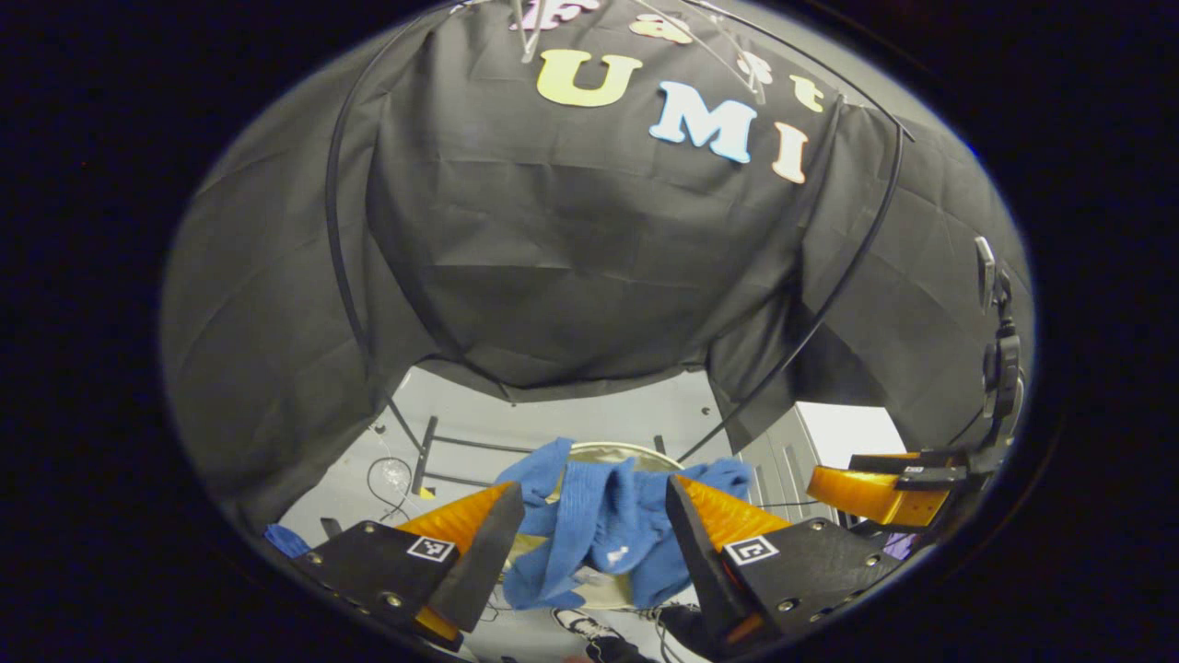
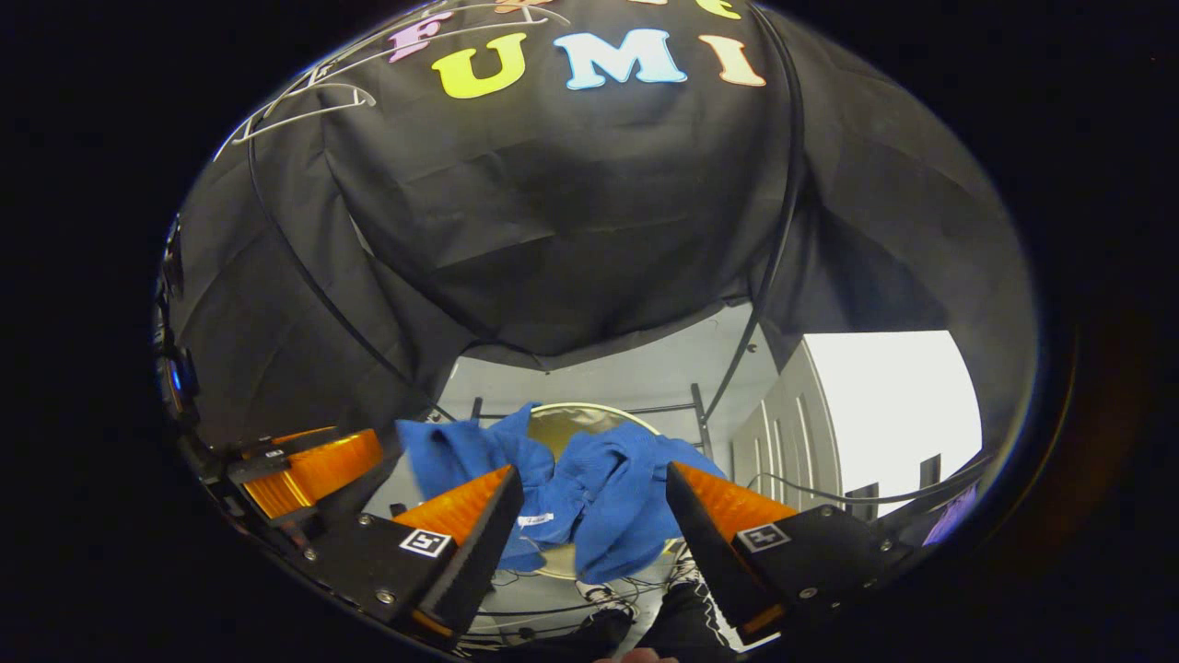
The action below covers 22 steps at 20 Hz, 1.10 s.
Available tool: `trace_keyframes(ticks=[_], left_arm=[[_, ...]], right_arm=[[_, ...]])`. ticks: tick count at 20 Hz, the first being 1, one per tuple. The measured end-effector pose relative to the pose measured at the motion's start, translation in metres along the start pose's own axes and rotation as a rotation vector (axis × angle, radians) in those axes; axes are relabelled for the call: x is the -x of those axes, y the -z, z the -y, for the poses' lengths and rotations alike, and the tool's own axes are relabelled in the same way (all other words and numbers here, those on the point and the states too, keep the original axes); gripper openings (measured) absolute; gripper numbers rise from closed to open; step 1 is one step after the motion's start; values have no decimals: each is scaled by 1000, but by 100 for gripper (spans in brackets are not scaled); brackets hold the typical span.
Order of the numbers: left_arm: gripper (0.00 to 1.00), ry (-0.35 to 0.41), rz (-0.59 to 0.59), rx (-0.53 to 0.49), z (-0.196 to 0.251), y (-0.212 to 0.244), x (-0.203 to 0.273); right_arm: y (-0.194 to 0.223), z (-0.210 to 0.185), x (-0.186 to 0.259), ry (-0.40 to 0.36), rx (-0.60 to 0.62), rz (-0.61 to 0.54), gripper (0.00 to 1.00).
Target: Grasp the clothes on the hanger with both hands and then place them into the laundry hamper below.
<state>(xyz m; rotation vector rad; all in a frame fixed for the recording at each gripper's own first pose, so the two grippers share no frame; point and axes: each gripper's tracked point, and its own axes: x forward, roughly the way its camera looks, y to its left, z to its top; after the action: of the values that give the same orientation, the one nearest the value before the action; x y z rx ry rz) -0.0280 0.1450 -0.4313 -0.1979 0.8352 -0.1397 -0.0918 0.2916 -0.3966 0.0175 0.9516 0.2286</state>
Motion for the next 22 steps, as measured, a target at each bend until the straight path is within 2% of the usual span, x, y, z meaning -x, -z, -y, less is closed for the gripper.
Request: trace_keyframes(ticks=[4,8,14,21,22], left_arm=[[90,-38,20,-9,-11,-5,20],[90,-49,60,7,-6,-17,50],[89,-59,198,-35,18,-74,111],[89,-32,415,-66,53,-174,176],[89,-35,441,-73,56,-187,185]], right_arm=[[-3,-1,10,-10,-28,14,96],[-26,13,32,12,-27,76,96],[-72,36,78,39,0,224,96],[-143,54,148,62,-18,452,96],[-155,57,157,67,-16,489,92]])
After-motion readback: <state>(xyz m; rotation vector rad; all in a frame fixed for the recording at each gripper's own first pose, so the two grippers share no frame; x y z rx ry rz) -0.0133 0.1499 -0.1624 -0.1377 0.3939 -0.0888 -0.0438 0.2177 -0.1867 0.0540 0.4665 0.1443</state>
